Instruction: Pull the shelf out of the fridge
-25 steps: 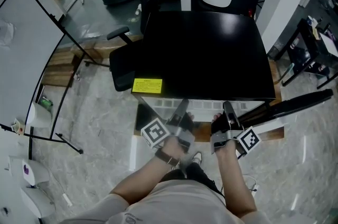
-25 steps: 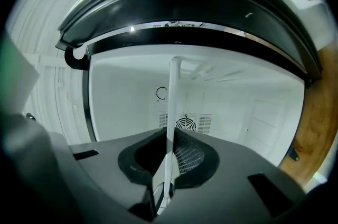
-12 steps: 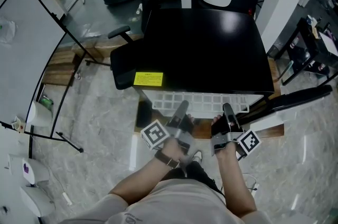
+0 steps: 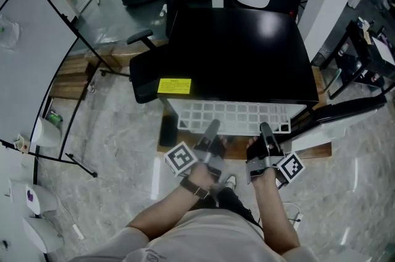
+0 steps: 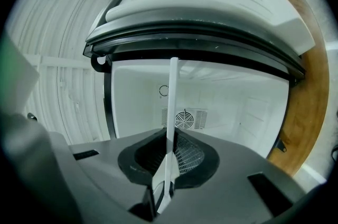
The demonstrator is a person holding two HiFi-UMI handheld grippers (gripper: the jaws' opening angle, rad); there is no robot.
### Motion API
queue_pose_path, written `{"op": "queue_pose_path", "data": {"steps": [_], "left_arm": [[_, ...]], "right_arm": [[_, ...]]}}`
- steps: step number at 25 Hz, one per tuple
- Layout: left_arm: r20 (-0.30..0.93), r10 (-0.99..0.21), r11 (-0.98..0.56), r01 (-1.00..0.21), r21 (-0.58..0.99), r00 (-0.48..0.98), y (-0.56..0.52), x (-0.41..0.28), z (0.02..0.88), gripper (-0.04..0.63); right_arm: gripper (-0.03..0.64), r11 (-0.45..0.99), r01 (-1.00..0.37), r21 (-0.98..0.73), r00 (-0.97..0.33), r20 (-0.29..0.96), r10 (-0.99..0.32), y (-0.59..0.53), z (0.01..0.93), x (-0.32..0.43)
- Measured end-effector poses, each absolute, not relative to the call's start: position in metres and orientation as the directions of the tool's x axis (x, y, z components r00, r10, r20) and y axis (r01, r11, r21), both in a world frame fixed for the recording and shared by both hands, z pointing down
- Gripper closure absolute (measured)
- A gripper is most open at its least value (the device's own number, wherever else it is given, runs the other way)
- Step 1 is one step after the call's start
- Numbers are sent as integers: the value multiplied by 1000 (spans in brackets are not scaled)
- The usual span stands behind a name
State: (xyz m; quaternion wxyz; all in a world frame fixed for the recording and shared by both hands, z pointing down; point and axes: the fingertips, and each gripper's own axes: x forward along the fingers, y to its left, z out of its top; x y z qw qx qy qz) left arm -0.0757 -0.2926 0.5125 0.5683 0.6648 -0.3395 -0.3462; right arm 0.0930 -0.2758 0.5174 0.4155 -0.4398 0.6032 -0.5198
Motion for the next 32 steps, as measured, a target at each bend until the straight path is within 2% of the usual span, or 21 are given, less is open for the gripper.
{"op": "queue_pose_path", "data": {"steps": [16, 20, 24, 32], "left_arm": [[-81, -819, -122, -35, 992, 568, -263, -81, 509, 565], [-53, -807, -118, -73, 990, 588, -247, -73, 516, 565], [-75, -811, -122, -42, 992, 580, -247, -74, 510, 565], [-51, -836, -109, -73, 991, 546, -232, -80, 515, 565]], "right_arm": [[572, 71, -120, -990, -251, -39, -967, -245, 515, 86], [572, 82, -103, -991, -249, -54, -967, -231, 517, 96], [572, 86, -94, -992, -259, -59, -964, -230, 516, 92], [572, 87, -62, -994, -300, -65, -952, -218, 516, 88]]}}
